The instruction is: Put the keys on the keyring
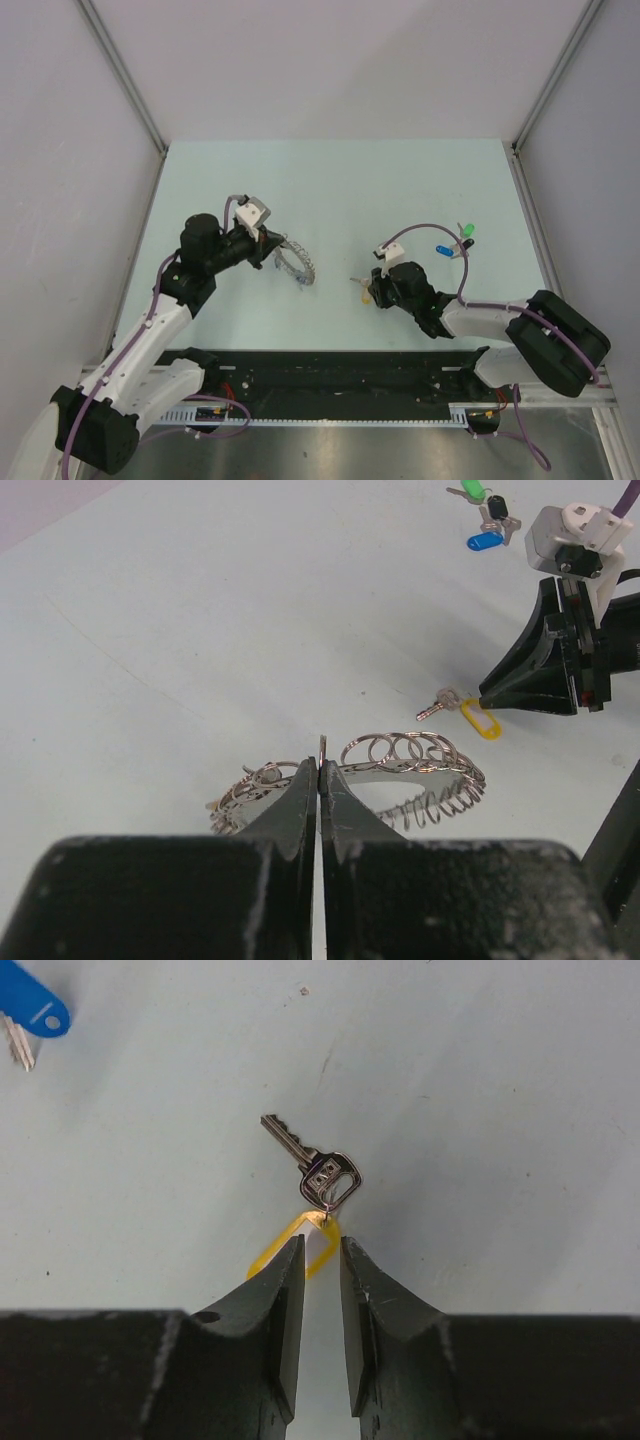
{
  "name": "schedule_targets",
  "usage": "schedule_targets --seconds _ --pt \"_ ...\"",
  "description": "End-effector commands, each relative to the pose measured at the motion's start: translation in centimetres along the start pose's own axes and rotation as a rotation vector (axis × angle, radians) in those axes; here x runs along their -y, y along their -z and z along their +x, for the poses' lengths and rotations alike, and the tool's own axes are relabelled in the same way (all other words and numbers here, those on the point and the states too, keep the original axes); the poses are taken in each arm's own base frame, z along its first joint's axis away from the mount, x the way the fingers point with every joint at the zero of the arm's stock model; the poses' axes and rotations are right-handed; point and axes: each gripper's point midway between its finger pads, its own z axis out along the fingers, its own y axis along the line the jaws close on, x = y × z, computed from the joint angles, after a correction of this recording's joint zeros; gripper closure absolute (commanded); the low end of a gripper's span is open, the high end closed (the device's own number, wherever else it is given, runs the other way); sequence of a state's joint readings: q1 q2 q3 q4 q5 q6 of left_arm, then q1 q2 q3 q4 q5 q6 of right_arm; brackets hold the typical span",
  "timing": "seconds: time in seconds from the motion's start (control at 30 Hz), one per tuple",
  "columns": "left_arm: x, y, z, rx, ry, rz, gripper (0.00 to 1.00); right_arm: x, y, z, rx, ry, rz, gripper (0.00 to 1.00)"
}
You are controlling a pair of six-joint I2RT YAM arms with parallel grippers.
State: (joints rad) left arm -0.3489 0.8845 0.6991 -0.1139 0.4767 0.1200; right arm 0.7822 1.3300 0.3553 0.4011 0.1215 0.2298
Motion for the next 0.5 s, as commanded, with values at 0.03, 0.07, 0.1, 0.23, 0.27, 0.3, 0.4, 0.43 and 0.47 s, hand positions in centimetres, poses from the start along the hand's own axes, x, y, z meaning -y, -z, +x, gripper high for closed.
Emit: schedule_targets --seconds 0.03,0.07,0.1,0.23,0.27,0.3,0.4,0.43,0.47 --pt "-0.21 0.02 -2.17 0.075 -0.023 -0.001 1.0 -0.1 -0.52 -1.52 0.078 -0.032 0.011 0.74" --pt "-0.22 0.02 -2.2 0.076 -0.023 -0.001 1.0 -0.14 -0.56 -1.49 0.077 -0.035 0.009 0.74" --pt "-0.26 0.0 -2.16 0.075 -0.018 -0.002 1.0 -0.14 -0.62 -1.46 0.077 -0.035 0.009 0.74" --pt "-0.21 -0.13 -2.01 0.069 -0.016 0.005 1.0 0.12 -0.83 -1.36 0.078 -0.042 0.023 0.74" --pt "-0.19 -0.16 -1.97 0.067 -0.015 0.006 1.0 0.21 -0.86 -1.25 0.076 -0.04 0.027 0.74" --pt "-0.2 -0.16 -1.97 0.067 -0.017 0.006 1.0 0.23 -0.97 -1.24 0.077 -0.04 0.028 0.74" --pt "-0.18 -0.22 -1.86 0.064 -0.013 0.008 1.0 0.15 -1.05 -1.35 0.082 -0.043 0.025 0.74" --pt "-0.11 -0.28 -1.78 0.061 -0.01 0.013 1.0 0.15 -1.1 -1.24 0.079 -0.041 0.024 0.74" --pt "-0.05 -0.3 -1.82 0.062 -0.012 0.018 1.0 0.21 -1.12 -1.2 0.078 -0.042 0.028 0.74"
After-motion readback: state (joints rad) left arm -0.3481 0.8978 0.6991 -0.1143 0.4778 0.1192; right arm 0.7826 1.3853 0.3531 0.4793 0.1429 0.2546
